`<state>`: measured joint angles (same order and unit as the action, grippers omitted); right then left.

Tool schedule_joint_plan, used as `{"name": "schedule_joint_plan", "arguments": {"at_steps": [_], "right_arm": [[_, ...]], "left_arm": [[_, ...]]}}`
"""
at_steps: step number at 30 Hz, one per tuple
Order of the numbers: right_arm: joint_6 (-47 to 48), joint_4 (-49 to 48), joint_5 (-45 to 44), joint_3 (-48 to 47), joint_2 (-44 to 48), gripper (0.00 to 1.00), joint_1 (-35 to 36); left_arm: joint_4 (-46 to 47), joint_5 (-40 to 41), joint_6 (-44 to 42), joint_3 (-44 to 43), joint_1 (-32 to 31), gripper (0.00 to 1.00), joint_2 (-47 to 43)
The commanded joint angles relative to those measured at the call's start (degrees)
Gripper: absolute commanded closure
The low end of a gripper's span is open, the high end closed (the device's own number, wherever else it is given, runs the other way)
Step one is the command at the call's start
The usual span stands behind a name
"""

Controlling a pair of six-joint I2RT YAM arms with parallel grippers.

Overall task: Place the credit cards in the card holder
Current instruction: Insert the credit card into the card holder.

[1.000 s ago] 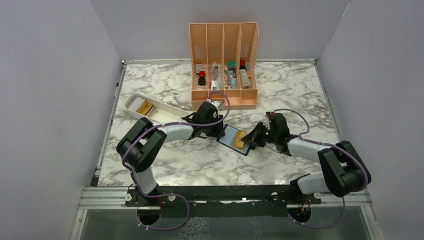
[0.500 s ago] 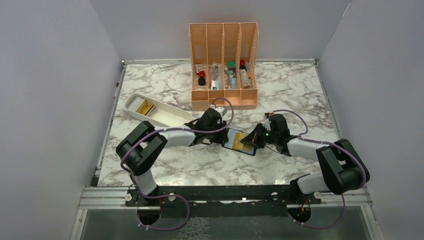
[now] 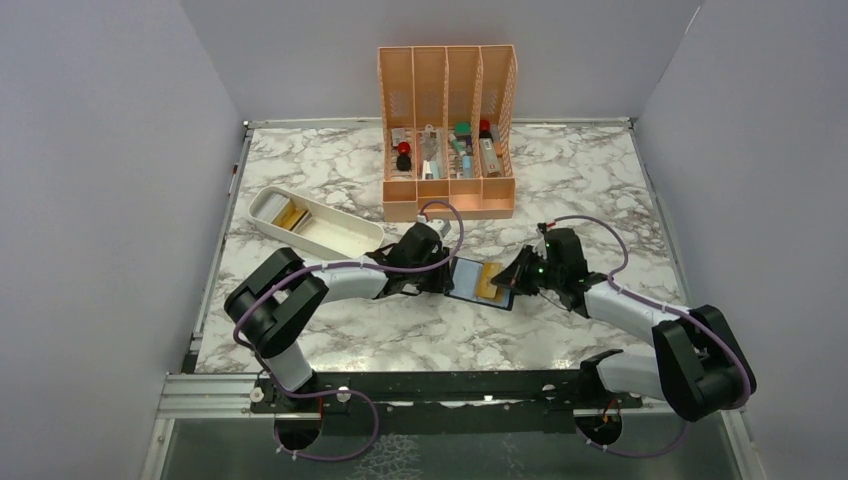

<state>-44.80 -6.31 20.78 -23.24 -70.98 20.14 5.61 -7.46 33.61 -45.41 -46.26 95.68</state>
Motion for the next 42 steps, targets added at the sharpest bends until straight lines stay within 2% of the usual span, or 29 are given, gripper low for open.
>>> {"name": "schedule_joint_plan", "arguments": {"at_steps": [1, 11, 23, 42], "right_arm": [[1.4, -0.1, -0.6, -1.1, -1.7, 0.99, -0.3], [-1.4, -6.9, 1.9, 1.3, -3.5, 0.99, -0.3], [-3.2, -8.0, 2.9, 2.2, -5.4, 0.99, -0.3], [-4.9, -15.2, 7.6, 5.3, -7.3, 0.99, -0.3]], "left_arm": [[-3.1, 1.6, 0.4, 0.5, -0.3, 0.70, -1.2], [-2.4, 0.4, 0.8, 1.0, -0.4, 0.70, -0.1], [-2.4, 0.1, 0.8, 0.9, -0.7, 0.71, 0.4], [-2.2, -0.3, 0.7, 0.6, -1.0, 0.73, 1.3]]}}
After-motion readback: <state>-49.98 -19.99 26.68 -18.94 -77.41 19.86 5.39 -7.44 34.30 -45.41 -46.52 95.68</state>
